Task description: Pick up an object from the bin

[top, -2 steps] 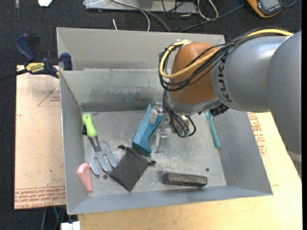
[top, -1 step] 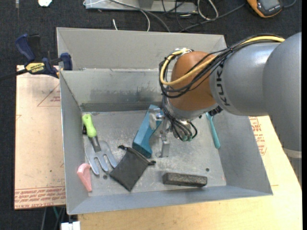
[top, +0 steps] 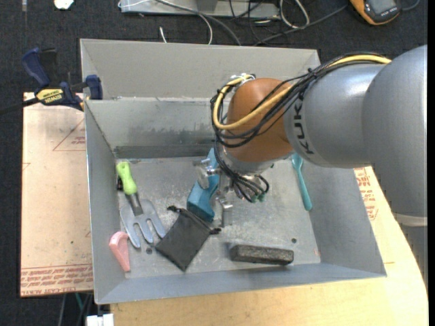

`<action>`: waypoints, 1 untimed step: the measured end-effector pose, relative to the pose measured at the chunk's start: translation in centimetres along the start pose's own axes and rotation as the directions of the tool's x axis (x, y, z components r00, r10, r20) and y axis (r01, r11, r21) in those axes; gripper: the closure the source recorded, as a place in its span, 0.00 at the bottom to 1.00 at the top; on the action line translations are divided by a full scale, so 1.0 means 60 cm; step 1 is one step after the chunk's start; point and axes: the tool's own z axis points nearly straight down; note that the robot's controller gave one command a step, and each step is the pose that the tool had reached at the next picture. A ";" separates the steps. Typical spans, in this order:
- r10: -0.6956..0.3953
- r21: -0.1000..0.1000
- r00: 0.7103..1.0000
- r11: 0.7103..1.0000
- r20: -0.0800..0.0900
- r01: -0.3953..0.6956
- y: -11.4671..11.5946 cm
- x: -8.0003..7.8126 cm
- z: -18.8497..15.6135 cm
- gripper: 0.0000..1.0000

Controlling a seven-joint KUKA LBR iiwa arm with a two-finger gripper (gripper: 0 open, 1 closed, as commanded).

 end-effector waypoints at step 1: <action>0.199 -0.001 0.980 0.980 0.002 -0.199 0.014 0.022 -0.009 0.00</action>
Offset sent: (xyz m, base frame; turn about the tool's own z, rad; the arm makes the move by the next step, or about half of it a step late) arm -0.0129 0.0263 0.0100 0.0542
